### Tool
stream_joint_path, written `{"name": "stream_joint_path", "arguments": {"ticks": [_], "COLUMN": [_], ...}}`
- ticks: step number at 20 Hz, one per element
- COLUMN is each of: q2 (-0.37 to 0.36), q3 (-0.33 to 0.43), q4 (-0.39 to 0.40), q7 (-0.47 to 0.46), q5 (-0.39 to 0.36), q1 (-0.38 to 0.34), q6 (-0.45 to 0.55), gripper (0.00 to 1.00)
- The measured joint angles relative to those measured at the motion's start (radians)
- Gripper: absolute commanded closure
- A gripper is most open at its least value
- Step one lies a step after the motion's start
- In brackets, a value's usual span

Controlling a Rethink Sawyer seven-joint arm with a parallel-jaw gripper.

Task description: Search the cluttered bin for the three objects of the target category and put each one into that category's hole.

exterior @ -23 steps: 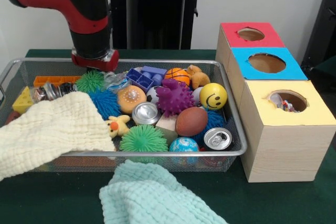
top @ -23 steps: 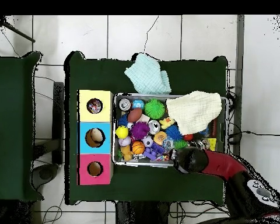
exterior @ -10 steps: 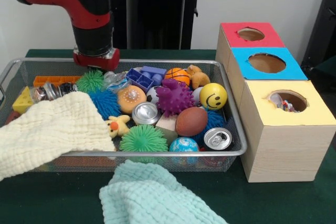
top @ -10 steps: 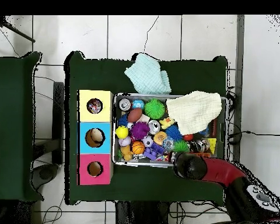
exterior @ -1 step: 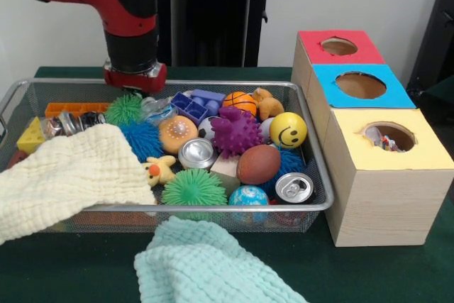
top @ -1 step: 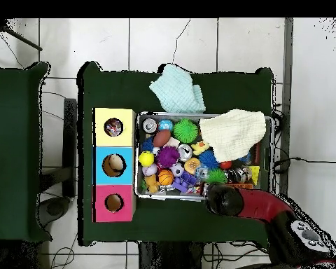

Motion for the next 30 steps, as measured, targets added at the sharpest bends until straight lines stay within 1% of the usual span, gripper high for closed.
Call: {"name": "stream_joint_path", "arguments": {"ticks": [6,13,14,17,19,26,30], "q2": [-0.026,-0.104,-0.134,-0.168,-0.208,-0.283,-0.305], "q3": [-0.009,-0.021,-0.026,-0.029,-0.03,-0.03,-0.03], "q4": [0.023,0.072,0.089,0.107,0.129,0.168,0.174], "q7": [0.0,0.0,0.0,0.0,0.0,0.0,0.0], "q5": [0.009,0.054,0.069,0.082,0.096,0.134,0.144], "q1": [0.026,0.049,0.061,0.074,0.086,0.101,0.102], "q6": [0.001,0.036,0.049,0.058,0.067,0.104,0.121], "gripper": [1.0,1.0,1.0,1.0,1.0,1.0,1.0]}}
